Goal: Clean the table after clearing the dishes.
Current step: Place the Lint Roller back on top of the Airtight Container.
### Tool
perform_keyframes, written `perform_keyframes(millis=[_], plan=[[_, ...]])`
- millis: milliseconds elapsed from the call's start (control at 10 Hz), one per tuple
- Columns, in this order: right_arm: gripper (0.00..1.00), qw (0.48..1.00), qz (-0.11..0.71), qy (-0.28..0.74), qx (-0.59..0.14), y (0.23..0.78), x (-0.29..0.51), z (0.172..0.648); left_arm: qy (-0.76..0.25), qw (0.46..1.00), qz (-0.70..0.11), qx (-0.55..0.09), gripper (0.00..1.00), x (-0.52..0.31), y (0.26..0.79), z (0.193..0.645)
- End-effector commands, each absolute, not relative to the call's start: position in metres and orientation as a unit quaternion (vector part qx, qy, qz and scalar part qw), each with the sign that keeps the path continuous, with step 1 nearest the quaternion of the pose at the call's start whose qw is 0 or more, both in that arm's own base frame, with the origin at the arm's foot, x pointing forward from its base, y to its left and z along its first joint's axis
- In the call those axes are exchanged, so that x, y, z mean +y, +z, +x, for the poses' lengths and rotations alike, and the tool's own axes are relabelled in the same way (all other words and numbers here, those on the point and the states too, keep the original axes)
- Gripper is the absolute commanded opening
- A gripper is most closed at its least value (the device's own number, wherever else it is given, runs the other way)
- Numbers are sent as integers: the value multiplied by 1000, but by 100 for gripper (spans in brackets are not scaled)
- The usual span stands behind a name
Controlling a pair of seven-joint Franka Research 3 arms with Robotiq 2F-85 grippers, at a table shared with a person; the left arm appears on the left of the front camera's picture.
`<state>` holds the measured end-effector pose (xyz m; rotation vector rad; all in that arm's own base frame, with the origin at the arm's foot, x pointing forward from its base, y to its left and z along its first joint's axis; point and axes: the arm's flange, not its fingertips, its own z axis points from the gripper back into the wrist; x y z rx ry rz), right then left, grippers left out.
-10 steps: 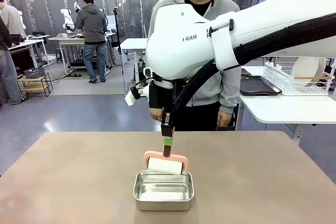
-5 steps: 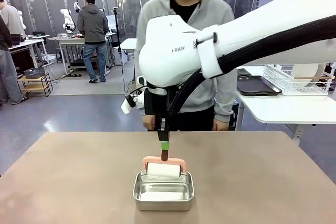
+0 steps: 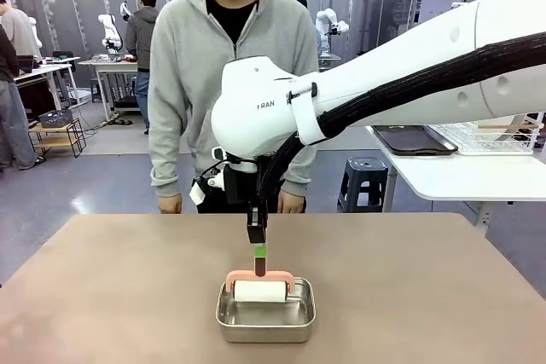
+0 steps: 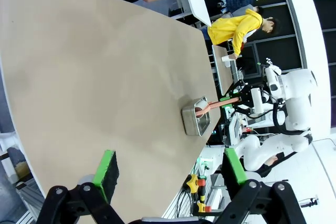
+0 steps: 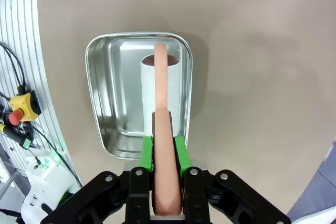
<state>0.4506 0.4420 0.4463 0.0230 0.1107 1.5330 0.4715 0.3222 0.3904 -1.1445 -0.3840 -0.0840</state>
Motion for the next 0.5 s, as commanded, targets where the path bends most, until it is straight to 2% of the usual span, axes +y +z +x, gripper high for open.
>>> perform_keyframes(millis=[0, 400], plan=[[21, 711, -2, 700, 62, 446, 447, 458, -47, 826, -531, -182, 100, 322, 392, 466], [21, 699, 0, 712, 70, 410, 456, 479, -47, 826, -531, -182, 100, 322, 392, 466]])
